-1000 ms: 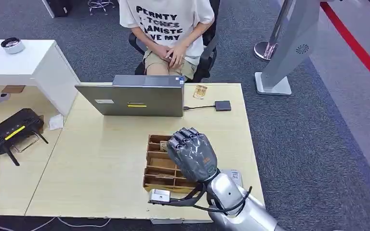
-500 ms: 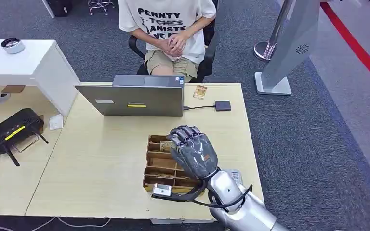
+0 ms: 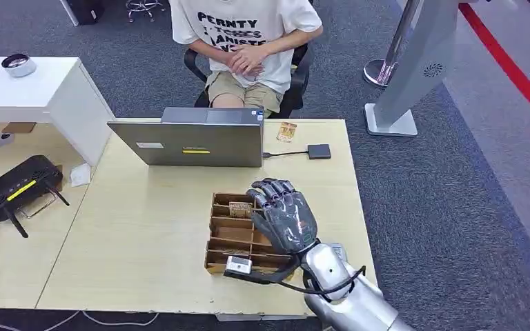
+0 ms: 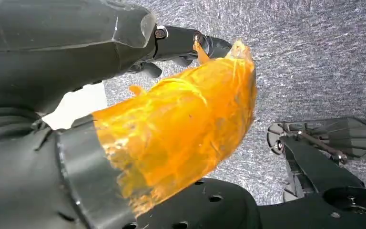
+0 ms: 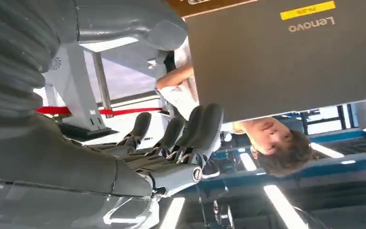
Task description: Pass the card to the sensor for recognition and then transmit it.
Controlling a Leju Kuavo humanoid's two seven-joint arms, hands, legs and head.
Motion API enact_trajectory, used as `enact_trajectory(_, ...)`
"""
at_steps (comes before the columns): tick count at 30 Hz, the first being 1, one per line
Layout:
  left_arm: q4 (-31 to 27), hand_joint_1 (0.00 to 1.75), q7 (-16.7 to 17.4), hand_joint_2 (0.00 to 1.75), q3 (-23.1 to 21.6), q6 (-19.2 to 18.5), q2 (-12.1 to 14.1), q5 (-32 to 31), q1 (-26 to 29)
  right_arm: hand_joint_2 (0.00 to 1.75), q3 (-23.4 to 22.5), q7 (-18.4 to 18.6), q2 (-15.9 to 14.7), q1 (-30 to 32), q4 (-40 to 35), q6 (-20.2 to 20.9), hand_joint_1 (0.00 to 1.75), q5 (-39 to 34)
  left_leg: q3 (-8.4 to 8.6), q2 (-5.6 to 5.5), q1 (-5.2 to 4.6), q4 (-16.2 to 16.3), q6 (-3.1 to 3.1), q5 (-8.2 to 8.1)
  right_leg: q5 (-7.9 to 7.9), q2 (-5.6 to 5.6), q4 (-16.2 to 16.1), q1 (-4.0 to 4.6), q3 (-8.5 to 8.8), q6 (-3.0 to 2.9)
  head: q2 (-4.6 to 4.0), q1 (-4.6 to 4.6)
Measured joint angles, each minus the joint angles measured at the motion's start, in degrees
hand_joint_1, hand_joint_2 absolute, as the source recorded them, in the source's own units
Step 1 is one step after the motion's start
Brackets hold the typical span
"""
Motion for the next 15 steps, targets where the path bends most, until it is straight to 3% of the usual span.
enact_trajectory(15, 0.0, 0.00, -0.4, 0.00, 1.9, 0.0, 0.0, -0.3, 0.1, 1.75, -4.6, -0.9, -3.5, 5.7, -1.5, 1.0, 0.66, -1.5, 0.00, 0.01, -0.02, 0.0, 0.00, -0.01, 0.00, 0.01, 0.0, 0.00, 0.00, 0.00, 0.00, 0.00)
